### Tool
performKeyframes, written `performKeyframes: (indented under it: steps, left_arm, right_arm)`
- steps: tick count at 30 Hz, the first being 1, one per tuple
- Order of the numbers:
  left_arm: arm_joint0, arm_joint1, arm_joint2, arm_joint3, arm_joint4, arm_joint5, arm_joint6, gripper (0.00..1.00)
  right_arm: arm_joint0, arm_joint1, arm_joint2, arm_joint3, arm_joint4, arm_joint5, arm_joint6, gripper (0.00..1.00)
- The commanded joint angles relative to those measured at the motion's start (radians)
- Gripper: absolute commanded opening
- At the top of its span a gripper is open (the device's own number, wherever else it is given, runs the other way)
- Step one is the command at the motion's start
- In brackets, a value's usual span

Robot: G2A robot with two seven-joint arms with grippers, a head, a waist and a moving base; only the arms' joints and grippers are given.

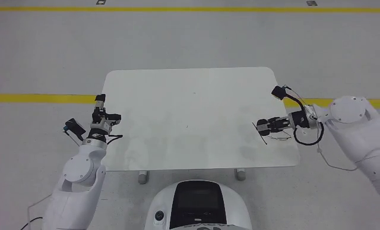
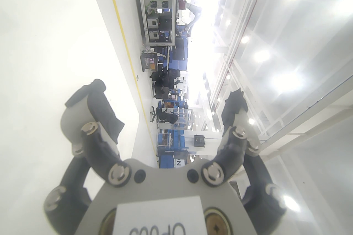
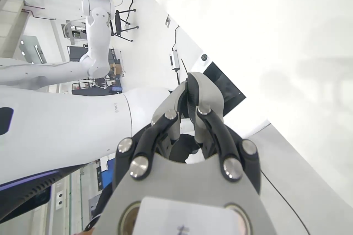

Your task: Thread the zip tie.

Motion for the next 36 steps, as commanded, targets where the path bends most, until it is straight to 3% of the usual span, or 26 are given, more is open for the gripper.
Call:
performKeyframes:
  steps: [1,6,9,12,16,21,34,36]
  left_arm:
    - [0.000,0.000,0.000,0.000,0.000,0.000,0.000,1.00]
    - [0.000,0.000,0.000,0.000,0.000,0.000,0.000,1.00]
    - [0.000,0.000,0.000,0.000,0.000,0.000,0.000,1.00]
    - [0.000,0.000,0.000,0.000,0.000,0.000,0.000,1.00]
    - [0.000,0.000,0.000,0.000,0.000,0.000,0.000,1.00]
    - [0.000,0.000,0.000,0.000,0.000,0.000,0.000,1.00]
    - [0.000,0.000,0.000,0.000,0.000,0.000,0.000,1.00]
    - [0.000,0.000,0.000,0.000,0.000,0.000,0.000,1.00]
  right_arm:
    - [0.000,0.000,0.000,0.000,0.000,0.000,0.000,0.00]
    - [-0.012,-0.002,-0.001,-0.001,0.016,0.000,-0.019,0.00]
    - [-0.011,-0.017,-0.007,0.010,0.130,0.000,0.000,0.00]
    - [0.018,-0.037,-0.057,0.015,0.251,0.000,0.000,0.00]
    - [0.081,-0.060,-0.125,0.066,0.331,0.000,0.000,0.00]
    - [0.155,-0.089,-0.201,0.138,0.351,0.000,0.000,0.00]
    - [0.155,-0.089,-0.201,0.138,0.351,0.000,0.000,0.00]
    - [0.138,-0.092,-0.198,0.117,0.341,0.009,-0.048,0.00]
